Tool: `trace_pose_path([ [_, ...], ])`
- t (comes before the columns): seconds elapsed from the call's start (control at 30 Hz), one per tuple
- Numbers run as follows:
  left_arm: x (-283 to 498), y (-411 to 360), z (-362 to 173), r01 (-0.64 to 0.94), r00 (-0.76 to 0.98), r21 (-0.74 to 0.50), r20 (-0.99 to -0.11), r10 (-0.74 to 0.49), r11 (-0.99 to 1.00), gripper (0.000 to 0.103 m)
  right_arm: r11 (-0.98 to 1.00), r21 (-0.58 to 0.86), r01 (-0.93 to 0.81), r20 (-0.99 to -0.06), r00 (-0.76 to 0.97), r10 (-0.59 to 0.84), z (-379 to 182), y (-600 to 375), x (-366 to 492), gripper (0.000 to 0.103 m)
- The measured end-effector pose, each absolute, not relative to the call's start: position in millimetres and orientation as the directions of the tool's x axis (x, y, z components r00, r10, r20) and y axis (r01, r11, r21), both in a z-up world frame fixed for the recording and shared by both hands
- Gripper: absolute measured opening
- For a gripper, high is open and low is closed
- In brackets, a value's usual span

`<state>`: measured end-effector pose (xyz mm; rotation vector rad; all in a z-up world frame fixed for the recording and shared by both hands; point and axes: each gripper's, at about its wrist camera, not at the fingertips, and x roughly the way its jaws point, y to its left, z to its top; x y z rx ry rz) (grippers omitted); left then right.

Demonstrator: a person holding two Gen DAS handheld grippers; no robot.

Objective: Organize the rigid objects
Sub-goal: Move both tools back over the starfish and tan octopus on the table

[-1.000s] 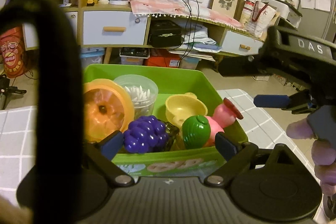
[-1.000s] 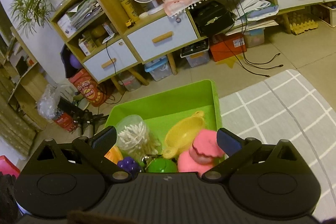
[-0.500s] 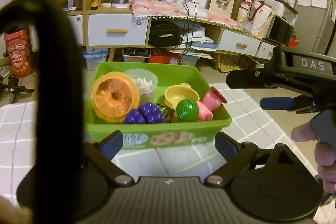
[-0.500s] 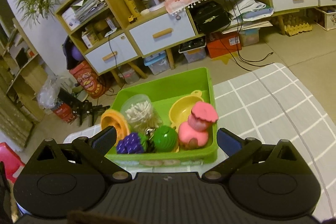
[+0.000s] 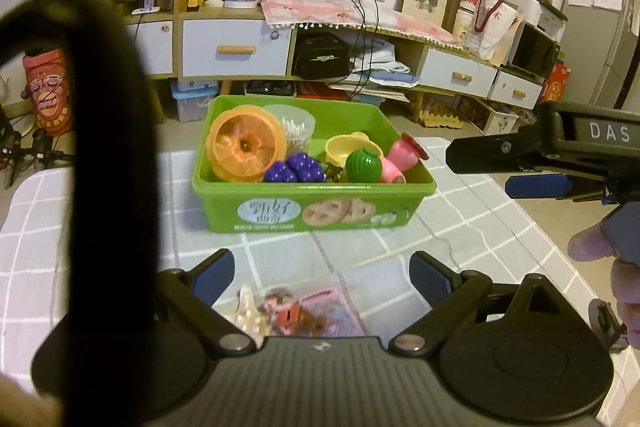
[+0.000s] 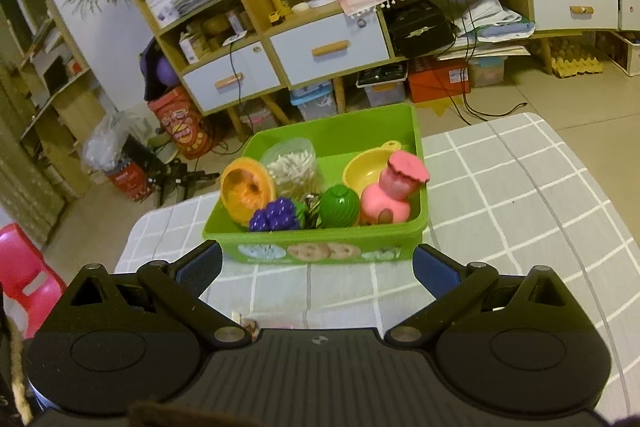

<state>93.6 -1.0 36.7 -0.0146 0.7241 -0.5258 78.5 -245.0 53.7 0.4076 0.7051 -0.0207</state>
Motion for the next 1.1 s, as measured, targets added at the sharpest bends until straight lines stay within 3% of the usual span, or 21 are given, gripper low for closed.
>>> trace_pose_path([
  [0.33, 71.6, 7.8, 15.5, 0.493, 0.616, -0.126, -0.648, -0.448, 0.861, 0.084, 0.912, 0.384, 0.146, -0.63, 0.763, 0.143, 22.8, -241.8, 57.4, 0.101],
  [0.4, 67.4, 8.8, 6.3, 0.499, 0.607, -0.105, -0.667, -0.433, 0.86, 0.084, 0.918, 0.364, 0.157, -0.675, 0.724, 0.144, 12.1, -239.2, 59.6, 0.101],
  [0.8, 49.8, 29.3, -37.6, 0.512, 0.567, -0.051, -0.73, -0.382, 0.858, 0.084, 0.982, 0.185, 0.029, -0.726, 0.678, 0.117, -15.0, -215.6, 31.8, 0.101],
  [1.1, 37.3, 40.7, -55.6, 0.522, 0.598, 0.028, -0.725, -0.343, 0.852, 0.086, 0.987, 0.144, -0.07, -0.707, 0.69, 0.153, -26.9, -207.0, 3.6, 0.101],
])
